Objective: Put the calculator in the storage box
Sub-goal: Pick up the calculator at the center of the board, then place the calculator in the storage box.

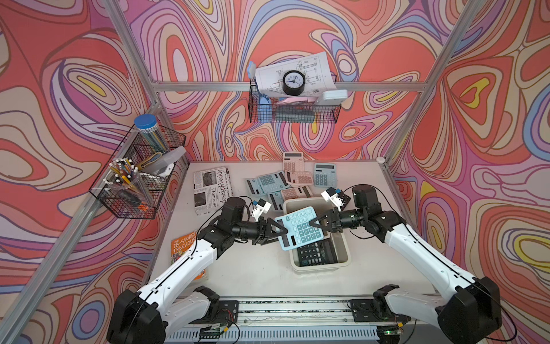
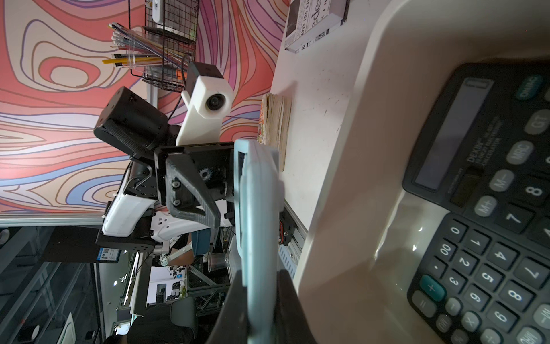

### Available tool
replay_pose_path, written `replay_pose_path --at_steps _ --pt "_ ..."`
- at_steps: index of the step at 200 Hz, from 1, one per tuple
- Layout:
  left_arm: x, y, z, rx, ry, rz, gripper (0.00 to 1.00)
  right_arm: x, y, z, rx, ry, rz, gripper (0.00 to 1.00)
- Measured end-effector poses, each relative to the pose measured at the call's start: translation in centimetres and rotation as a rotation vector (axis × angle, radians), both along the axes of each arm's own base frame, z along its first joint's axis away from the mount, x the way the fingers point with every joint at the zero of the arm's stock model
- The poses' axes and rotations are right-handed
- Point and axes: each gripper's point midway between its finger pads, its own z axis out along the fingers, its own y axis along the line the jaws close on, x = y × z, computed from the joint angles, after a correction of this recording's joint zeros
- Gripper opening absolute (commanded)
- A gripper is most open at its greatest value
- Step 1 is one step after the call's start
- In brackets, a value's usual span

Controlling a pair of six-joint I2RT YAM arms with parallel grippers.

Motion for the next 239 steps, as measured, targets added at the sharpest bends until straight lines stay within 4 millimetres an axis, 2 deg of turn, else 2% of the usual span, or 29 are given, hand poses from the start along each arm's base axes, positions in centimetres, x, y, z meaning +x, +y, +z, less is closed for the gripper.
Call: replay_pose_path --at_steps 27,58,85,110,152,191,239 --pt "0.1 0.5 0.4 0.026 -0.037 0.035 0.87 -0.6 -1.0 1.4 -0.048 -0.042 -0.043 0.00" --pt "0.5 1.4 0.8 0.071 -0.082 0.092 0.96 -0.8 -2.5 2.0 -0.148 -0.060 -0.124 0.00" --pt "0.9 2.1 0.5 0.123 -0.102 0.134 0.97 -0.5 -4.4 0.7 -0.286 -0.028 -0.213 0.00" --pt "1.0 2.6 -0.4 0.167 -0.096 0.157 0.97 -0.8 -6.2 -1.3 -0.405 0.030 -0.277 0.00" --pt "1.4 2.9 -0.9 0.195 -0.104 0.178 0.97 -1.7 -7.5 -4.2 -0.492 0.134 -0.320 0.00" --pt "1.6 2.9 -1.4 0.210 -0.098 0.177 0.98 -2.9 -7.5 -6.6 -0.515 0.224 -0.312 0.00" --pt "2.0 2.7 -2.5 0.227 -0.069 0.173 0.98 -4.3 -5.8 -8.7 -0.514 0.276 -0.248 0.00"
